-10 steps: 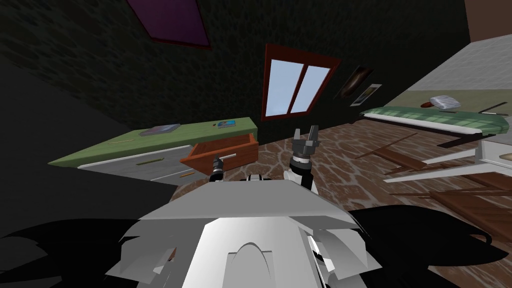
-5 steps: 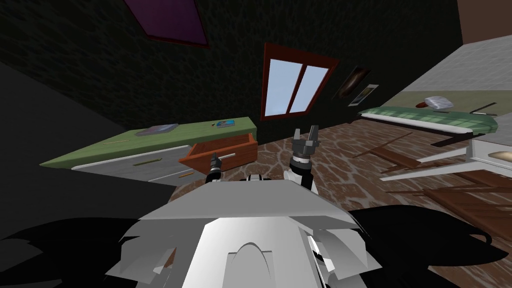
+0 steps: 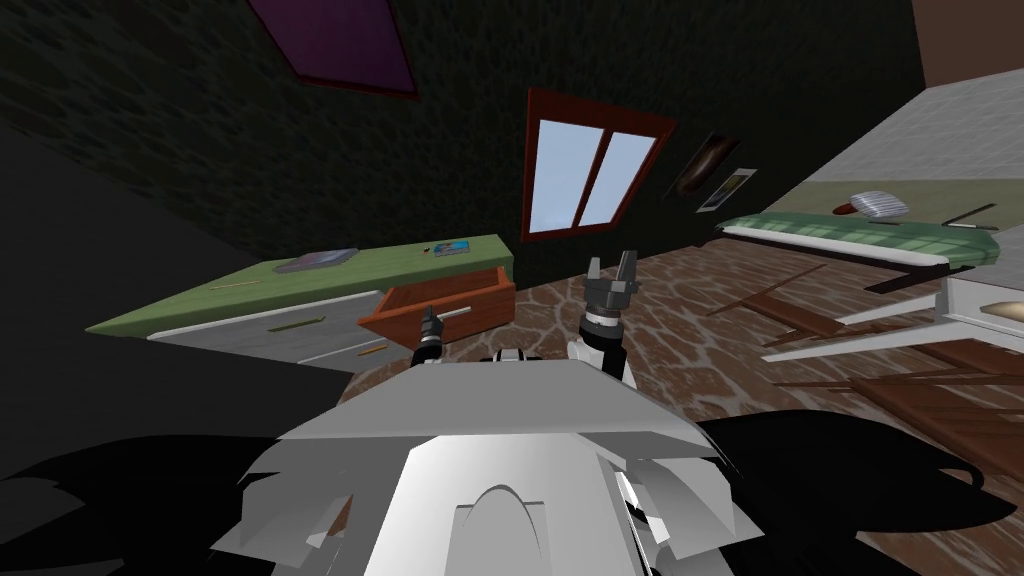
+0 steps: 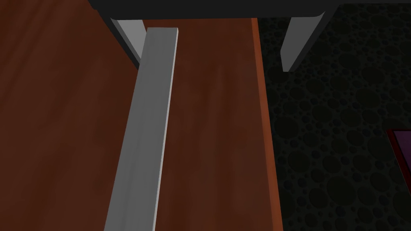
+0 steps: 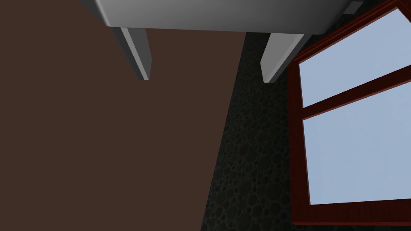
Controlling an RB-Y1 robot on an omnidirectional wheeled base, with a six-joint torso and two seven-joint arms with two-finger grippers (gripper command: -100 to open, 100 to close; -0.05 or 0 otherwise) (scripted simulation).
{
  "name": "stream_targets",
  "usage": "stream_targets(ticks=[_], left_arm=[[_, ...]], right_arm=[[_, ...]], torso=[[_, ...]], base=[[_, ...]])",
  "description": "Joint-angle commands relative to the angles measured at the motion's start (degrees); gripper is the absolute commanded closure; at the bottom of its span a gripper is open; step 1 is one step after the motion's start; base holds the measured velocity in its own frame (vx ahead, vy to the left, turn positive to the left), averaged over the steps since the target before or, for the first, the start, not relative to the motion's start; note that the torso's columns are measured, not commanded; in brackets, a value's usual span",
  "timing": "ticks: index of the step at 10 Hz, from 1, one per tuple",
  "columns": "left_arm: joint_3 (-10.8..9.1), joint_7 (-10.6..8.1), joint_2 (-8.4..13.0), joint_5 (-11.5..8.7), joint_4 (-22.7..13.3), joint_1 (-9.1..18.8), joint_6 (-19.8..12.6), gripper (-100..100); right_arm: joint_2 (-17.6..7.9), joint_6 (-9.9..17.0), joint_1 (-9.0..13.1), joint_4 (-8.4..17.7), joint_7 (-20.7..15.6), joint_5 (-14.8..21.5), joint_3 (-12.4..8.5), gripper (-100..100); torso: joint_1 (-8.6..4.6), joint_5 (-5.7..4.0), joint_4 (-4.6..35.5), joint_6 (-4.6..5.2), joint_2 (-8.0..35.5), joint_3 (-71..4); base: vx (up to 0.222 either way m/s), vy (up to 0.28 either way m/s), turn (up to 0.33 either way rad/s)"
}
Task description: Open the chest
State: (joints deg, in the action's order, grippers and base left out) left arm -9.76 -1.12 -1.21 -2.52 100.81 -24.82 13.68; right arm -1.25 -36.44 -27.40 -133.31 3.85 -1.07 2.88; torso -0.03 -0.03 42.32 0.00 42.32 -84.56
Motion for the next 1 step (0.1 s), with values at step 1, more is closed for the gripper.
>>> stream_targets(ticks=[1], left_arm=[[0.00,0.00,0.0,0.0,0.0,0.0,0.0,0]], right_arm=[[0.0,0.0,0.0,0.0,0.0,0.0,0.0,0]], torso=[[0.01,0.01,0.0,0.00,0.0,0.0]], base=[[0.000,0.000,0.000]])
